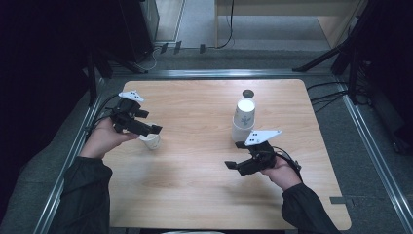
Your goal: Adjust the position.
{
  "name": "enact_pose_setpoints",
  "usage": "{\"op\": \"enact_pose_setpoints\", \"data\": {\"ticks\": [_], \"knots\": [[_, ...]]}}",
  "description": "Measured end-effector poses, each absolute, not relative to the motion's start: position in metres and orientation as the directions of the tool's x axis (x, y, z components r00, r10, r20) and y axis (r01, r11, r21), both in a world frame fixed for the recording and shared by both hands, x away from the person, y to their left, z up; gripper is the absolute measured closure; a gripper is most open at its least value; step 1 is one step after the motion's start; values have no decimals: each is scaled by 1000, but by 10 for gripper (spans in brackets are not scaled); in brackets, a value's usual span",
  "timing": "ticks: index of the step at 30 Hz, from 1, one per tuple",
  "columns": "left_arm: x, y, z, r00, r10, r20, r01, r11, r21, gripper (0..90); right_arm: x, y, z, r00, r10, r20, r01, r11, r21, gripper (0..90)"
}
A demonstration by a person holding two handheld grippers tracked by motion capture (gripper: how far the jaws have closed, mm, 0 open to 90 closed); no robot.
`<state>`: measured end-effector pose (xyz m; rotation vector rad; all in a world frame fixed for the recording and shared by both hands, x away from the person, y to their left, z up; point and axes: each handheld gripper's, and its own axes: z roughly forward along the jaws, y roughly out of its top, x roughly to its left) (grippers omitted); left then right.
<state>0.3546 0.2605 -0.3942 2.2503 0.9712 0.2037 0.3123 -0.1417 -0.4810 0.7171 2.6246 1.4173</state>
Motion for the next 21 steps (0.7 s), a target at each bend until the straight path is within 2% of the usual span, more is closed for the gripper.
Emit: {"op": "enact_pose_setpoints", "data": {"ticks": [4, 6, 8, 15, 21], "knots": [[350, 254, -399, 723, 676, -143, 583, -487, 650, 129, 313, -146, -477, -880, 446, 163, 379, 454, 806, 138], [348, 251, -402, 727, 671, -149, 580, -482, 657, 129, 313, -146, -477, -859, 499, 114, 377, 467, 800, 143], [346, 248, -406, 730, 667, -150, 579, -486, 655, 129, 315, -148, -476, -848, 517, 116, 392, 463, 795, 143], [336, 237, -415, 744, 652, -143, 563, -498, 660, 129, 317, -155, -468, -840, 534, 97, 387, 465, 796, 136], [333, 228, -417, 758, 631, -163, 553, -490, 674, 131, 320, -164, -461, -823, 553, 127, 411, 425, 806, 136]]}}
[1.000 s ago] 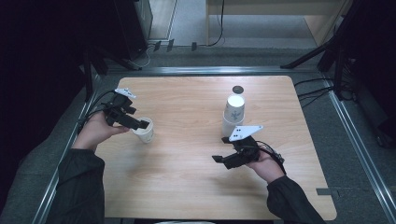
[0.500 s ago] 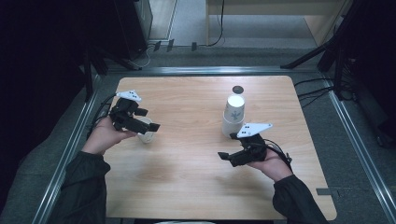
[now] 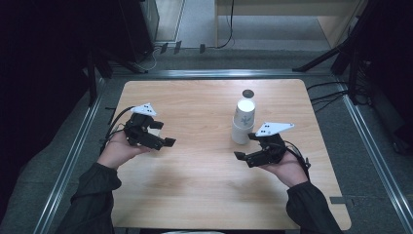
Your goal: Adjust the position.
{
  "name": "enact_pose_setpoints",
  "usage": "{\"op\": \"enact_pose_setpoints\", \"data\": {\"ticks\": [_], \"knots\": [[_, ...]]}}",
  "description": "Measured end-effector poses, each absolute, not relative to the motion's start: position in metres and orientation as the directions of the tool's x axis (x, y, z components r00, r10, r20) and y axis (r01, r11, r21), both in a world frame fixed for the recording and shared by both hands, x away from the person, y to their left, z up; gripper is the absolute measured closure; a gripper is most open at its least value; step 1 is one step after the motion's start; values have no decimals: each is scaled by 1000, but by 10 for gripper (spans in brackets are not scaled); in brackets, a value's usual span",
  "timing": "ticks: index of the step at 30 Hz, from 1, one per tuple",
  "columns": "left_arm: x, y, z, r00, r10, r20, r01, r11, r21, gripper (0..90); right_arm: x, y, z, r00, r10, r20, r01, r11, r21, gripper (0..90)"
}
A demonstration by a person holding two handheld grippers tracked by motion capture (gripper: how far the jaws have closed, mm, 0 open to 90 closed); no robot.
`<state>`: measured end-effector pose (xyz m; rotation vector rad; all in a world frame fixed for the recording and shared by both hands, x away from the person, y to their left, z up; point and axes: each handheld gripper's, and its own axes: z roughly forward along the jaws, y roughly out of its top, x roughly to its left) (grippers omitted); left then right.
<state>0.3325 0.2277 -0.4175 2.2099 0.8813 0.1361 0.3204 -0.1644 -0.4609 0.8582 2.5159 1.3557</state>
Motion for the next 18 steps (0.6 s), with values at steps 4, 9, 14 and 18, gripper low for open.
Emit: {"op": "enact_pose_setpoints", "data": {"ticks": [4, 9, 14, 18], "knots": [[330, 222, -420, 765, 621, -171, 545, -484, 684, 131, 321, -169, -460, -829, 546, 121, 403, 434, 806, 157], [328, 214, -424, 777, 602, -184, 542, -491, 682, 132, 323, -174, -458, -836, 531, 139, 405, 426, 809, 211], [322, 201, -432, 789, 585, -189, 537, -506, 675, 132, 324, -181, -455, -825, 545, 149, 415, 404, 815, 242], [317, 192, -439, 797, 573, -192, 532, -514, 673, 132, 326, -184, -455, -819, 558, 134, 417, 419, 807, 256]]}}
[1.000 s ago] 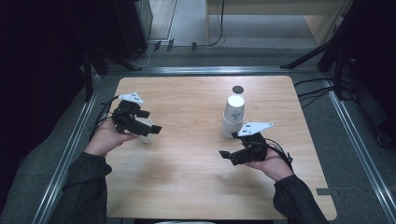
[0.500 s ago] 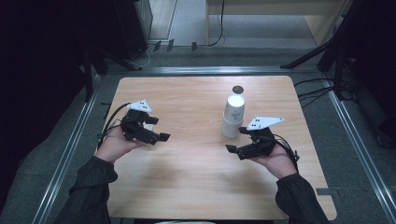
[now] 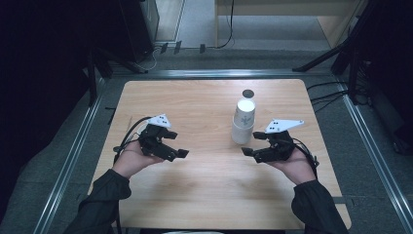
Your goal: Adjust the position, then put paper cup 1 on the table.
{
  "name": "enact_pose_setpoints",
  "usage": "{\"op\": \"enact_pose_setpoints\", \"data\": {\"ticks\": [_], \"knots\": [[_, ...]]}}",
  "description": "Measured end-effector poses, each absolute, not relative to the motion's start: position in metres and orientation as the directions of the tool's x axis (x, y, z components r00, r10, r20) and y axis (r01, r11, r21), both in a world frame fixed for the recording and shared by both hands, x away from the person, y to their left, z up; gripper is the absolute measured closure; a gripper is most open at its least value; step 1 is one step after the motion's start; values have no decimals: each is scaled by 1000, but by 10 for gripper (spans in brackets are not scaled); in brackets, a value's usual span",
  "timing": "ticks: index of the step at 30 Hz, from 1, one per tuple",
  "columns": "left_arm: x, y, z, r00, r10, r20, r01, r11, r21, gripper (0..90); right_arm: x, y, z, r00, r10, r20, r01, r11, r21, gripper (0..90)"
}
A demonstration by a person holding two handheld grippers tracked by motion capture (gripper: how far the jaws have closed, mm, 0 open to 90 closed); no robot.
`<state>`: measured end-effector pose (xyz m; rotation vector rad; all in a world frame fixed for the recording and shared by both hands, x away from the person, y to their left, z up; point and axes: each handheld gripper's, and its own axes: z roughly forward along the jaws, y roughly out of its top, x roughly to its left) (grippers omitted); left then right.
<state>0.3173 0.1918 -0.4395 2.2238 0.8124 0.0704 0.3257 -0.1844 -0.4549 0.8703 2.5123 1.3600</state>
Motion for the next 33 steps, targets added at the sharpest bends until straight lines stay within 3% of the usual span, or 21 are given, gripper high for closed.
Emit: {"op": "enact_pose_setpoints", "data": {"ticks": [13, 33], "knots": [[304, 181, -453, 810, 552, -198, 511, -500, 699, 135, 338, -195, -453, -825, 560, 78, 385, 456, 802, 275], [291, 154, -466, 855, 478, -200, 465, -539, 702, 136, 385, -203, -435, -837, 541, 74, 363, 450, 816, 245]]}}
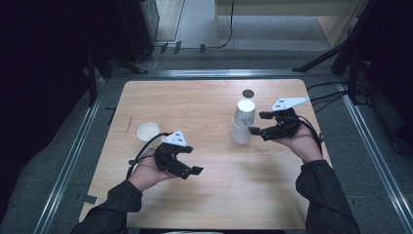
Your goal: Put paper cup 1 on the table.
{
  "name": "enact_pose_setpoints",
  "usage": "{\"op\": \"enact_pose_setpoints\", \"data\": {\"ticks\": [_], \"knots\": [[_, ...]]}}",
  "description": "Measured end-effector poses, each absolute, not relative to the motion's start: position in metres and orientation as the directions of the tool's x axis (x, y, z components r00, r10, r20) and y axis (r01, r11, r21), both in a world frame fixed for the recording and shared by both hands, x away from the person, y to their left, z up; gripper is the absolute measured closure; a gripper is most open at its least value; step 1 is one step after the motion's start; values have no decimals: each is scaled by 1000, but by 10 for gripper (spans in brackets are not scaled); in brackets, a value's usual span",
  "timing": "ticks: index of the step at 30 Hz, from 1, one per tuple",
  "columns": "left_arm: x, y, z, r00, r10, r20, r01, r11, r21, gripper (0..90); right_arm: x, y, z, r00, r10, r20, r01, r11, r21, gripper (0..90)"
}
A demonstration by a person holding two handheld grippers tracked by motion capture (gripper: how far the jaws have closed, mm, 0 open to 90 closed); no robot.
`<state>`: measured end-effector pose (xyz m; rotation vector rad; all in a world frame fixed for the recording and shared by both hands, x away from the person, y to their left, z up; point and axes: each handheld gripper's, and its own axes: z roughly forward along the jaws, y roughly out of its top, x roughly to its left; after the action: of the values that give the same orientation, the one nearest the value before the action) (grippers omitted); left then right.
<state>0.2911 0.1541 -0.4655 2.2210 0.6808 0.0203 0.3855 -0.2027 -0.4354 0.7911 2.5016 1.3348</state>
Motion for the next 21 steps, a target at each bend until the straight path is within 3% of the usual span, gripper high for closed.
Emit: {"op": "enact_pose_setpoints", "data": {"ticks": [9, 21], "knots": [[292, 155, -469, 859, 474, -196, 466, -561, 684, 136, 407, -200, -422, -858, 508, 82, 356, 472, 807, 233], [289, 155, -469, 873, 445, -201, 453, -584, 673, 136, 438, -163, -391, -903, 430, 11, 335, 685, 647, 215]]}}
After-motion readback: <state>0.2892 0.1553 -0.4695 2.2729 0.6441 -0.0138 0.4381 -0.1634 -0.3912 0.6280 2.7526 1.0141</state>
